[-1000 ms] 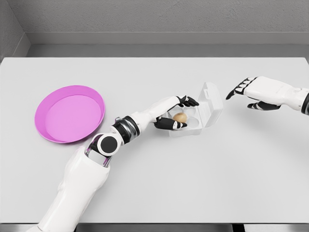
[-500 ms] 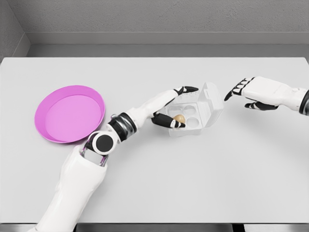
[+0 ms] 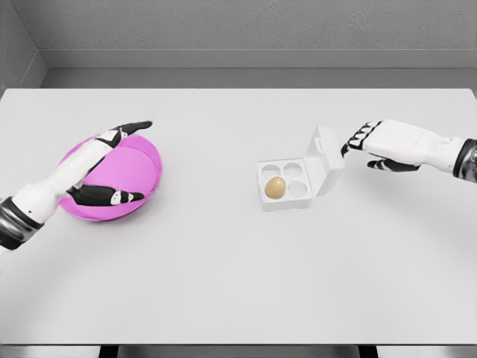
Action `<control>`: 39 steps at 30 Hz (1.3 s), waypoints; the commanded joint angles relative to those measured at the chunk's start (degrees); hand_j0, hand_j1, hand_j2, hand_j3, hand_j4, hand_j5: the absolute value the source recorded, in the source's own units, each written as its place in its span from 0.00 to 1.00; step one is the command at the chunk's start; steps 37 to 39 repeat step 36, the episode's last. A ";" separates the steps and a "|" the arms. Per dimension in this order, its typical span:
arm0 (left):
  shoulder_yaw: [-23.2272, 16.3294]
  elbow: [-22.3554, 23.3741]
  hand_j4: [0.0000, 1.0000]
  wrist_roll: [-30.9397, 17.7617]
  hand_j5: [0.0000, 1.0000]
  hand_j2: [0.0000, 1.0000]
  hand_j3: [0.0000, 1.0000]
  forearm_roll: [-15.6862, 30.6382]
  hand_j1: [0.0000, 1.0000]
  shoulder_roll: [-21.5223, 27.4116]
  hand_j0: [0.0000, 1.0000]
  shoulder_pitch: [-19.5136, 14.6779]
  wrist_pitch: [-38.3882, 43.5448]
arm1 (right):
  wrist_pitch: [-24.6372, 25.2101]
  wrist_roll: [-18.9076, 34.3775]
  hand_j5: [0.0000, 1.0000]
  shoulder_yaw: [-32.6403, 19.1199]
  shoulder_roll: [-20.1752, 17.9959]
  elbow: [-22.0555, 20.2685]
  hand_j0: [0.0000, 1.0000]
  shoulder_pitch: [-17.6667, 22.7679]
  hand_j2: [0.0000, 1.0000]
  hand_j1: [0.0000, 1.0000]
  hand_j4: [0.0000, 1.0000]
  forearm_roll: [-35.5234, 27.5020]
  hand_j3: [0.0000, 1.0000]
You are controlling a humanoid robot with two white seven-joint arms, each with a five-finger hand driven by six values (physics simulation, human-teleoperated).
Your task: Pack egg into the box and close the box lid
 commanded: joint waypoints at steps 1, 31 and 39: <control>10.16 0.49 1.00 0.01 1.00 1.00 1.00 1.78 1.00 1.50 1.00 0.97 -8.52 | 0.12 -0.20 0.68 0.13 -0.04 -1.57 0.68 0.00 0.68 0.68 0.68 -0.52 0.68; 11.40 1.37 1.00 -0.08 1.00 1.00 1.00 0.64 1.00 0.97 1.00 2.91 -8.52 | 0.12 -0.55 0.89 -0.75 -12.17 -12.73 0.89 -1.41 0.89 0.89 0.89 -5.09 0.89; 10.52 1.37 1.00 -0.08 1.00 1.00 1.00 0.64 1.00 1.06 1.00 2.91 -8.52 | 0.12 -0.55 1.00 -0.75 -12.08 -13.09 1.00 -1.41 1.00 1.00 1.00 -5.09 1.00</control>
